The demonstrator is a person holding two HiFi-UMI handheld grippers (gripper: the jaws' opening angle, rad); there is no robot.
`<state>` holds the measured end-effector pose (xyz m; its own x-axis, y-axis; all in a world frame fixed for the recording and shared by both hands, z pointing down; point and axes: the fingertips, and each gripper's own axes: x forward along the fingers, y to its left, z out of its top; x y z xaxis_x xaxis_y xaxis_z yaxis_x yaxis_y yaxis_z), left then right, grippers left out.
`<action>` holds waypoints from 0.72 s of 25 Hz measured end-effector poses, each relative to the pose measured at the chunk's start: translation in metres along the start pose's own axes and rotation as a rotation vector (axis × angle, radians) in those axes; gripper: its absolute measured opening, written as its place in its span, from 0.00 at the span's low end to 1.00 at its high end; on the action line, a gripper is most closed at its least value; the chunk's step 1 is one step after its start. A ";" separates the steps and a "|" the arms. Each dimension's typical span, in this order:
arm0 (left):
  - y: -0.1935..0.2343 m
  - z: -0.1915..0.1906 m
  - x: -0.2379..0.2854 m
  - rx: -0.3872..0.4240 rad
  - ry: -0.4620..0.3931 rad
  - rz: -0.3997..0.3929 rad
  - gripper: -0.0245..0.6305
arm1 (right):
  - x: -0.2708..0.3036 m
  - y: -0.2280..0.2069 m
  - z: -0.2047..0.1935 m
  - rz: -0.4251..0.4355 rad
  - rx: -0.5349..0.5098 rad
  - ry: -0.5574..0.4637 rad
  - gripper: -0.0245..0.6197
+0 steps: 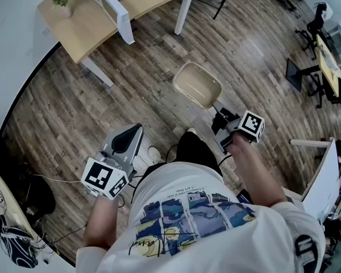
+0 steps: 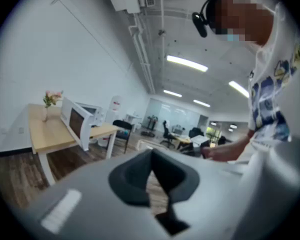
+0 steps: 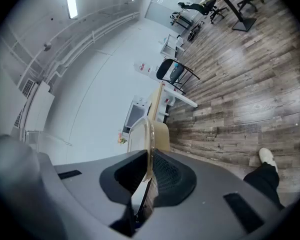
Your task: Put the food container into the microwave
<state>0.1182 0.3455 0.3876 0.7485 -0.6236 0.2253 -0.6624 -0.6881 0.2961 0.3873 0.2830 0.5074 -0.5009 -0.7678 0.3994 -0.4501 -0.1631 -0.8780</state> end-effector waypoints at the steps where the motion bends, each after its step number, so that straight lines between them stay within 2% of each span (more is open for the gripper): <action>1: 0.004 -0.001 -0.002 -0.005 0.000 0.003 0.05 | 0.003 0.004 -0.003 0.005 0.003 0.000 0.10; 8: 0.048 0.018 0.021 -0.024 -0.026 -0.004 0.05 | 0.057 0.025 0.006 0.034 0.040 0.004 0.10; 12: 0.084 0.043 0.044 -0.020 -0.018 0.003 0.05 | 0.106 0.031 0.027 0.038 0.059 0.013 0.10; 18: 0.139 0.087 0.085 0.036 -0.001 0.036 0.05 | 0.187 0.051 0.073 0.077 0.118 0.022 0.10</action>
<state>0.0867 0.1645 0.3671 0.7239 -0.6488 0.2347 -0.6899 -0.6778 0.2542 0.3242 0.0862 0.5178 -0.5471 -0.7673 0.3345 -0.3207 -0.1769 -0.9305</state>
